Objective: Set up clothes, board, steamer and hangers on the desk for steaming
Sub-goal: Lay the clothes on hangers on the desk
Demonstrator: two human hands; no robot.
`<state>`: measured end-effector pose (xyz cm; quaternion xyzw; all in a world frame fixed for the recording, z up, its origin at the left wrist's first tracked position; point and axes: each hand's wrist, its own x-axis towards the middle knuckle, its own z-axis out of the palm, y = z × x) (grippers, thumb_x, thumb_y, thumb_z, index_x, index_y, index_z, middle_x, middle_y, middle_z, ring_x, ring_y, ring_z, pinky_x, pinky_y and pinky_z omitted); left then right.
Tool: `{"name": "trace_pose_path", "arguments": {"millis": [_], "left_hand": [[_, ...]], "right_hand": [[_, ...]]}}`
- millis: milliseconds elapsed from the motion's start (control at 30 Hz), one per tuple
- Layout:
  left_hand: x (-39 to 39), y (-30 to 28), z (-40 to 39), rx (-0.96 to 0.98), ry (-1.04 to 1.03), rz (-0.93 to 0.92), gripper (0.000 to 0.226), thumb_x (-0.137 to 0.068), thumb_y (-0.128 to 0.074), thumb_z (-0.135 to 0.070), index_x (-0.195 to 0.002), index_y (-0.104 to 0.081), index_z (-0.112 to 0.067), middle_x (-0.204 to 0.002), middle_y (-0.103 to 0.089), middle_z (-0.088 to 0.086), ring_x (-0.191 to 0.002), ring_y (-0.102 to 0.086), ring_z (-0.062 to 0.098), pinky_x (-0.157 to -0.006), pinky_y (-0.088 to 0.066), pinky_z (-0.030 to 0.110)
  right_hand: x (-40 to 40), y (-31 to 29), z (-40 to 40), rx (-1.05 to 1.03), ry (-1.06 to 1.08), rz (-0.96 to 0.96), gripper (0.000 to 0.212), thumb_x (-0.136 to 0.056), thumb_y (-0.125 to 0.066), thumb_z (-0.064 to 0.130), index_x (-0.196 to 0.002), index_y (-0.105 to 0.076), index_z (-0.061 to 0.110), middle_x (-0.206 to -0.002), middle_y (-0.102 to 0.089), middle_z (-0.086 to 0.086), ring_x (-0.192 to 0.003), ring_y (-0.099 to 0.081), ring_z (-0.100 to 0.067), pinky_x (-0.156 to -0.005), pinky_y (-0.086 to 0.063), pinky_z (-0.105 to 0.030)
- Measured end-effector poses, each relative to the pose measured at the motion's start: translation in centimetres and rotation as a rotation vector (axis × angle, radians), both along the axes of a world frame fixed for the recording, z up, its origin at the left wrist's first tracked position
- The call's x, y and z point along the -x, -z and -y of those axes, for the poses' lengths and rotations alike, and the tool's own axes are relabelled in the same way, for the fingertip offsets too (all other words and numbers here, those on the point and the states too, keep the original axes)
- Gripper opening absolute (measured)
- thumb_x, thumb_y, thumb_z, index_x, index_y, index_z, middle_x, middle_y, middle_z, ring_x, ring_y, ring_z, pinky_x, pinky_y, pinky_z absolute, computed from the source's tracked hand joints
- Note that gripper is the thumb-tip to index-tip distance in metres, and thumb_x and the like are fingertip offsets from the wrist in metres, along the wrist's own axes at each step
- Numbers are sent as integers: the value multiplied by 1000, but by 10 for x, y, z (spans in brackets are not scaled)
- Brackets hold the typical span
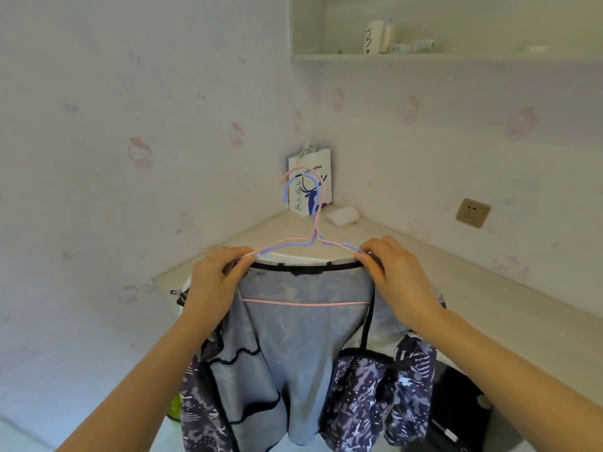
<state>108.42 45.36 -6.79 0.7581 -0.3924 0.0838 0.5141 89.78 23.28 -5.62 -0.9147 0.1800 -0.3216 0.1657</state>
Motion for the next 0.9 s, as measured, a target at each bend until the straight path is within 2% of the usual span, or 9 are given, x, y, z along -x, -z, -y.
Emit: {"name": "trace_pose_path", "arguments": {"millis": [67, 167, 233, 333, 467, 633, 733, 833, 900], "left_hand": [[-17, 2, 16, -3, -9, 5, 16, -91, -61, -22, -93, -69, -35, -87, -63, -30, -89, -55, 1, -81, -43, 18], [-49, 4, 42, 3, -25, 11, 20, -92, -61, -23, -91, -66, -42, -86, -64, -17, -87, -55, 8, -81, -44, 24], [-75, 6, 61, -14, -38, 19, 15, -92, -60, -26, -92, -70, -38, -83, -64, -11, -84, -53, 9, -79, -45, 29], [-116, 9, 89, -56, -67, 46, 15, -93, -58, -29, -95, -72, -28, -78, -61, -8, -79, -52, 8, -77, -44, 32], [-167, 16, 124, -63, -87, 20, 14, -93, -59, -30, -97, -72, -29, -85, -60, -6, -83, -55, 6, -77, -44, 24], [-215, 30, 164, -63, -108, -5, 13, -92, -60, -30, -93, -73, -27, -86, -63, -7, -86, -59, 12, -81, -47, 34], [-240, 46, 185, -90, -130, -17, 12, -92, -61, -29, -92, -72, -24, -86, -62, -7, -85, -59, 13, -81, -48, 39], [-262, 65, 203, -142, -142, -23, 13, -92, -60, -29, -91, -72, -22, -85, -61, -8, -84, -59, 14, -80, -48, 40], [-275, 78, 215, -173, -144, -21, 14, -92, -60, -29, -90, -71, -22, -84, -61, -8, -84, -58, 14, -79, -48, 39]], "right_hand": [[-21, 3, 17, -9, 6, 13, 21, -96, -48, 34, -93, -61, 18, -82, -50, 2, -76, -52, -20, -68, -47, -42], [-56, 7, 43, -5, 17, 43, 18, -97, -49, 31, -92, -61, 18, -82, -49, 5, -79, -53, -23, -73, -46, -44], [-81, 9, 60, -7, 23, 46, 19, -97, -47, 31, -93, -61, 18, -83, -49, 6, -81, -53, -23, -75, -46, -45], [-120, 10, 86, -28, 31, 41, 22, -97, -45, 33, -95, -61, 17, -85, -53, 3, -82, -52, -21, -76, -46, -45], [-172, 12, 121, -63, 15, 9, 23, -97, -45, 31, -96, -62, 15, -88, -54, 3, -84, -53, -20, -79, -46, -43], [-224, 26, 164, -85, -13, -36, 21, -98, -48, 25, -100, -63, 9, -95, -57, -4, -89, -54, -23, -81, -45, -37], [-247, 43, 187, 39, -21, -116, 28, -100, -43, 25, -108, -62, 5, -97, -57, -11, -90, -54, -28, -80, -44, -37], [-265, 62, 213, 200, -70, -243, 41, -97, -31, 31, -117, -58, 7, -94, -55, -12, -84, -55, -31, -69, -49, -39], [-277, 74, 230, 241, -85, -289, 34, -97, -37, 27, -121, -55, 10, -93, -55, -11, -81, -56, -30, -63, -48, -37]]}}
